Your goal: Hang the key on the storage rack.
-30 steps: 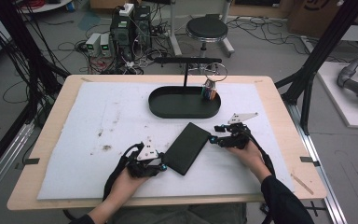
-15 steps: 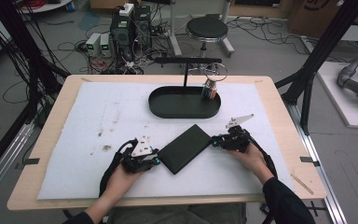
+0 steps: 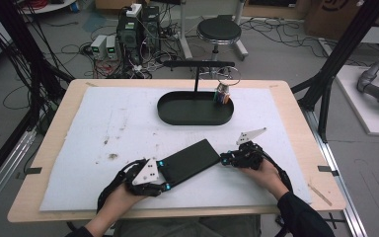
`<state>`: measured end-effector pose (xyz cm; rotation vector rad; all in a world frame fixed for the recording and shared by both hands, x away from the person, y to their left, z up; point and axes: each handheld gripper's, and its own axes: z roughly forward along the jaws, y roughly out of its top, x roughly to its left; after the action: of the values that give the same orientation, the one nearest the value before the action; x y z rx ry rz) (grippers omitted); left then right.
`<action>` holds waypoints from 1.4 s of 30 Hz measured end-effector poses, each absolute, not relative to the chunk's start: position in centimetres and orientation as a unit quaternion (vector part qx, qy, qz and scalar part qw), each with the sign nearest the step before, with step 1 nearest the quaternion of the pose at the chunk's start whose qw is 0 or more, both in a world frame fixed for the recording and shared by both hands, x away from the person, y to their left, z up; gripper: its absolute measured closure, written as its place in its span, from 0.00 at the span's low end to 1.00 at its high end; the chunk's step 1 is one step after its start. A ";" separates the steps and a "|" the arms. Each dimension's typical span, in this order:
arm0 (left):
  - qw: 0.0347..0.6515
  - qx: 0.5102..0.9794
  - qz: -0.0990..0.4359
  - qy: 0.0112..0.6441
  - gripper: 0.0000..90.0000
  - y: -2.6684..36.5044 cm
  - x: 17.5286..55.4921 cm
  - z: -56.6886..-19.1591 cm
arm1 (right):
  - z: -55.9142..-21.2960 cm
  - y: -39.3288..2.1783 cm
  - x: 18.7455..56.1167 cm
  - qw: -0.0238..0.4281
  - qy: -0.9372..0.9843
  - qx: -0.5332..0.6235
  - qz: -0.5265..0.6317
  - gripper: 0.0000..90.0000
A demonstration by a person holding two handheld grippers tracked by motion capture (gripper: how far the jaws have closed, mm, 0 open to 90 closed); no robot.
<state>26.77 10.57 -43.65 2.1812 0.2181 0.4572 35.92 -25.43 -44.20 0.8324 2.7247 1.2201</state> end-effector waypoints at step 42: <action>0.585 0.785 0.114 0.170 0.88 15.1 30.3 -42.2 | -42.7 -22.4 38.5 0.144 0.870 0.146 0.449 0.58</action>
<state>30.27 15.11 -42.18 1.8300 0.3963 0.2664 38.49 -22.45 -42.71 0.4208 2.5065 1.2941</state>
